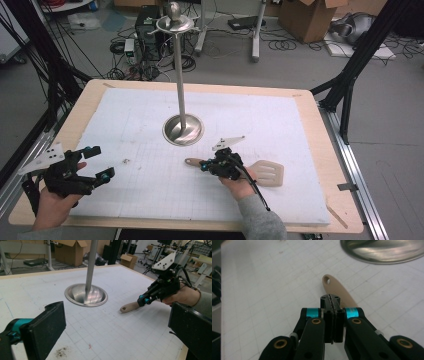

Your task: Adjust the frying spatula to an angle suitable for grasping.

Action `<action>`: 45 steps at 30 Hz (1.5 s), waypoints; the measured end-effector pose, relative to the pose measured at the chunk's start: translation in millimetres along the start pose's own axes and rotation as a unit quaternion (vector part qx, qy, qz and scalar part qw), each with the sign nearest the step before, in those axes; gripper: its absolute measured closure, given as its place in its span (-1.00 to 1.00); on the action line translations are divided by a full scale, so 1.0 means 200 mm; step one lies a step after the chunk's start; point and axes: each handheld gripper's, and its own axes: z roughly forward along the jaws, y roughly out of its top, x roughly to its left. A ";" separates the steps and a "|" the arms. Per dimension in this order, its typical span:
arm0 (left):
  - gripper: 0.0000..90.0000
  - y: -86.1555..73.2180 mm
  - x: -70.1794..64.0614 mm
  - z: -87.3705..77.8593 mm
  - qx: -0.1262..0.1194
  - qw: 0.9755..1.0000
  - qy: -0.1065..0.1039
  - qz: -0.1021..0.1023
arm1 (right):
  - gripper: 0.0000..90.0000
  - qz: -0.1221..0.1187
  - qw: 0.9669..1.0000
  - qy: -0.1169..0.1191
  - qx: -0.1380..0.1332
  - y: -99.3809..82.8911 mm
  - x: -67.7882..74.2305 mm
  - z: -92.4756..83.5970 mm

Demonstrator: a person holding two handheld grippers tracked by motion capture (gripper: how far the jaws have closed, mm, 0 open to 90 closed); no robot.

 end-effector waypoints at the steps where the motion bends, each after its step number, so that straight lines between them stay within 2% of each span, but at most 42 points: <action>1: -0.96 0.00 0.00 0.00 0.000 1.000 0.000 -0.001 | 1.00 -0.003 1.000 0.001 0.006 0.00 0.00 0.01; 5: -0.96 0.00 -0.01 0.01 0.004 1.000 -0.001 0.001 | 1.00 -0.006 1.000 0.009 0.013 0.00 0.02 0.06; 12: -0.95 -0.01 -0.01 0.01 0.009 1.000 0.003 0.004 | 1.00 -0.012 1.000 0.005 0.028 0.01 0.03 0.13; 15: -0.95 -0.01 0.00 0.01 0.011 1.000 0.003 0.004 | 1.00 -0.022 1.000 -0.011 0.019 0.02 0.02 0.13; 19: -0.95 -0.01 0.00 0.01 0.012 1.000 0.003 0.004 | 1.00 -0.020 0.999 -0.027 0.002 0.03 0.00 0.13; 26: -0.95 -0.01 0.00 0.01 0.011 1.000 0.003 0.003 | 1.00 -0.027 0.999 -0.034 0.003 0.04 -0.02 0.14; 33: -0.95 -0.01 -0.01 0.01 0.009 1.000 0.004 0.005 | 1.00 -0.020 0.999 -0.048 0.001 0.05 -0.05 0.14; 40: -0.95 -0.01 -0.01 0.00 0.007 1.000 0.004 0.004 | 1.00 0.001 0.997 -0.078 0.002 0.07 -0.13 0.13; 45: -0.95 -0.02 -0.01 -0.01 0.004 1.000 0.001 0.000 | 1.00 0.014 0.997 -0.081 0.001 0.07 -0.16 0.12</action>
